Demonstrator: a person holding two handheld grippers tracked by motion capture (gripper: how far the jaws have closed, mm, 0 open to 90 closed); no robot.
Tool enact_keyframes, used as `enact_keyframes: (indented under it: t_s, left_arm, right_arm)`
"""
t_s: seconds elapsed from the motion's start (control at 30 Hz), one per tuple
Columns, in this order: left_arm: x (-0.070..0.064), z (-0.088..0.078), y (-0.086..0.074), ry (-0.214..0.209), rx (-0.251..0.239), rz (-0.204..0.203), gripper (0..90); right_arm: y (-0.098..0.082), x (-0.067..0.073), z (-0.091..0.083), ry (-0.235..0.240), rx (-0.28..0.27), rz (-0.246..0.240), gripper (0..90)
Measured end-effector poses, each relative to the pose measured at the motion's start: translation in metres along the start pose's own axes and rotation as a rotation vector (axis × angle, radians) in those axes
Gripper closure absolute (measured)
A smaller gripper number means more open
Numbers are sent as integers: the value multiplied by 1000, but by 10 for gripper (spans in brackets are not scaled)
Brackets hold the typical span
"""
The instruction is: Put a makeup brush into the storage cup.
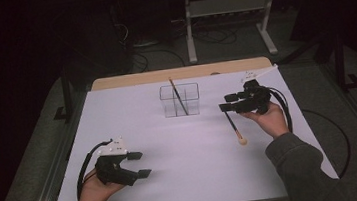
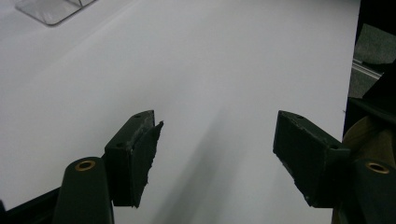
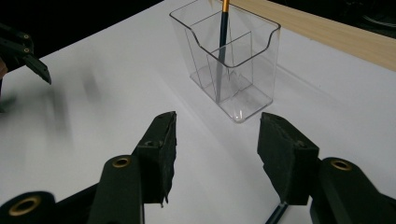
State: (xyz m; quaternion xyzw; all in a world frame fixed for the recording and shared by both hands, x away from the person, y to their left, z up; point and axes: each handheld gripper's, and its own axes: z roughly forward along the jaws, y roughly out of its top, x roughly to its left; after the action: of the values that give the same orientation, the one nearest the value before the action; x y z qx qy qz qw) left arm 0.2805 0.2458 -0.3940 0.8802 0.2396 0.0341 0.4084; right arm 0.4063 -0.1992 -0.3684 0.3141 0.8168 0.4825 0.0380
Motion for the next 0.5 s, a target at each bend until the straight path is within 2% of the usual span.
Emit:
enact_keyframes:
  t_s: [0.5]
  left_arm:
    - [-1,0,1,0,6,9,296]
  right_arm:
    - [-9,1,-11,-15,5,16,422]
